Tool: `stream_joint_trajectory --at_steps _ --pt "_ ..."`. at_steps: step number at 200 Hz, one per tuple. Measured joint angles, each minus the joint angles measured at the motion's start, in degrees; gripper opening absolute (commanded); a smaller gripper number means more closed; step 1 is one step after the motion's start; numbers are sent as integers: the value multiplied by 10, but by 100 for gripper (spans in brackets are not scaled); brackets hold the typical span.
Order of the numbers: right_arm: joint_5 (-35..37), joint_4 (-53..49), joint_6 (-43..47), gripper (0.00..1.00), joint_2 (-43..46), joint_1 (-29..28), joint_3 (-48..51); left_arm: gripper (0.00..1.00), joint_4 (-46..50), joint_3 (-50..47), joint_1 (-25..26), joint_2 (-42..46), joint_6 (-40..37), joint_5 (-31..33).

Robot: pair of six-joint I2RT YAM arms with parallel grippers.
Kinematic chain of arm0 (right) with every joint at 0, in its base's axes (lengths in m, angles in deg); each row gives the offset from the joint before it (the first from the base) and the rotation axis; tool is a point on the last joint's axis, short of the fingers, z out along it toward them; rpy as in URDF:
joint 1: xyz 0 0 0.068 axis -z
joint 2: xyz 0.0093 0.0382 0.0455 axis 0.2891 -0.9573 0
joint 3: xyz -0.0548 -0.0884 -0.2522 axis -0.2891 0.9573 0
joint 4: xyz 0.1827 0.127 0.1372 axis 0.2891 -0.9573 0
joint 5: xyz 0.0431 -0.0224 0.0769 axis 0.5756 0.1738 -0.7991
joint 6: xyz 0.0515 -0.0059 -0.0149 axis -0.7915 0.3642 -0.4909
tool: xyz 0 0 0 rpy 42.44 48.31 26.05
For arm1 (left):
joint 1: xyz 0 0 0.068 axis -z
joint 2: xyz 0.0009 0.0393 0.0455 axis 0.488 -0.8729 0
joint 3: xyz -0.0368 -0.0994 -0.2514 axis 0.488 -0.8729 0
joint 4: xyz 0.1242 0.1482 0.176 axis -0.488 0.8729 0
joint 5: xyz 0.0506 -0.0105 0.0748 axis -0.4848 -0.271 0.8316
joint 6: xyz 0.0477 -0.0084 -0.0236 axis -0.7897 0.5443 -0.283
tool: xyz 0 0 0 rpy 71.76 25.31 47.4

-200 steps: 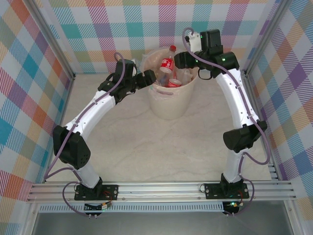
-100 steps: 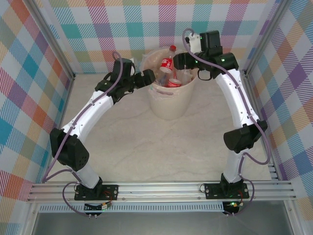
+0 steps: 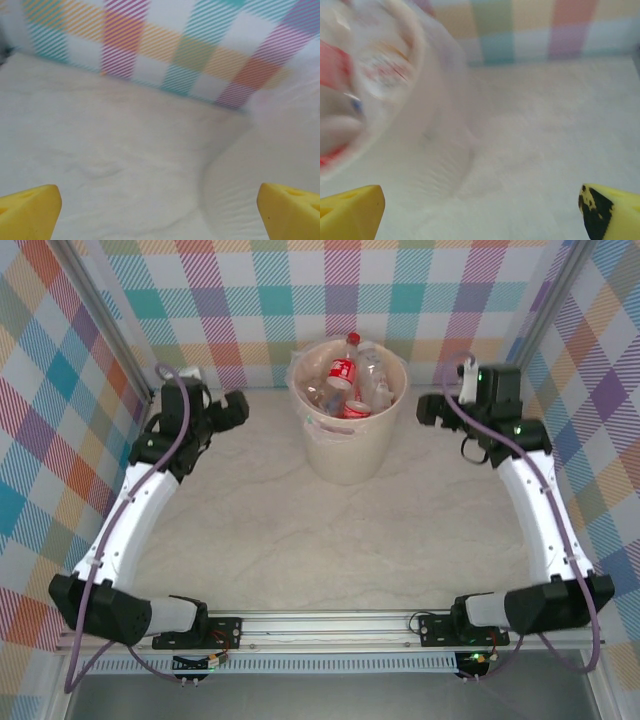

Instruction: Put the plastic bottles in the bin

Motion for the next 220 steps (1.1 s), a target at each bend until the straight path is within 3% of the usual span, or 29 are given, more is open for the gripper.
stream_joint_trajectory --at_steps 44,69,134,177,220 --pt "96 108 -48 99 88 8 296 100 -75 -219 -10 10 -24 106" --pt "124 174 -51 99 96 9 405 100 -155 -304 -10 -5 -42 136" --pt "149 412 -14 99 82 10 535 100 -386 -384 -10 -87 -128 140" --pt "105 625 20 99 17 10 619 100 -520 -434 -21 -103 -173 117" --pt "63 770 73 99 -22 11 636 100 -734 -571 -35 -148 -186 82"
